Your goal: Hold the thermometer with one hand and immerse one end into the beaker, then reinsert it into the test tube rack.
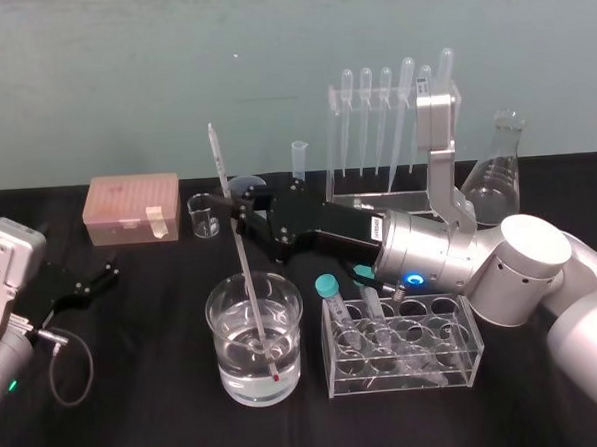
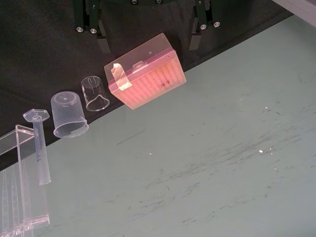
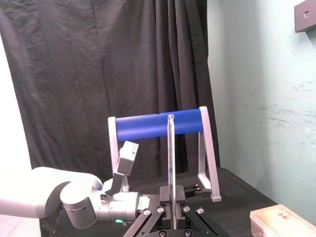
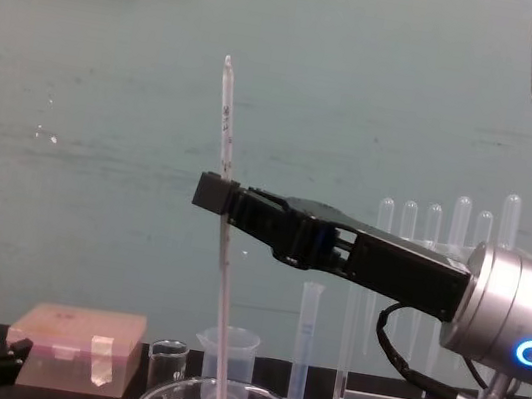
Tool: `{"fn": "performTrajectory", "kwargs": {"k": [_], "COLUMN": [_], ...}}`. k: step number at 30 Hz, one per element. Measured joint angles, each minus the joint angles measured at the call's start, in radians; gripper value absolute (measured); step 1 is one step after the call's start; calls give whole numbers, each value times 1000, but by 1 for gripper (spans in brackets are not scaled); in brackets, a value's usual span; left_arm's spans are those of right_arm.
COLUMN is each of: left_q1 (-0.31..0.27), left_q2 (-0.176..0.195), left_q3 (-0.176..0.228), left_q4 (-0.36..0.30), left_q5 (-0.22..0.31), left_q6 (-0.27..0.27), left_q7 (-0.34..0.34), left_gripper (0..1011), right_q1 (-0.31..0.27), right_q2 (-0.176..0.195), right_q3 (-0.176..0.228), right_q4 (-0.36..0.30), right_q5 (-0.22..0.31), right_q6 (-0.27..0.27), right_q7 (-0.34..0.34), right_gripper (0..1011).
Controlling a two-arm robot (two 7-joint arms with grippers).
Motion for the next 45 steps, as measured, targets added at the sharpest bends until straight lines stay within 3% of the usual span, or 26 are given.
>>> {"fn": "performTrajectory", "kwargs": {"k": [45], "left_q1": [0], "left_q2": [0], "left_q3": [0], "left_q4": [0], "left_q5": [0], "left_q6": [0], "left_q7": [0], "left_gripper": [1008], "right_q1": [1], "right_q2": [5], "right_q3": [-6], "right_q4": [-10], "right_q5": [1], "right_q6": [5], "right_q7": [1], "right_gripper": [49]}}
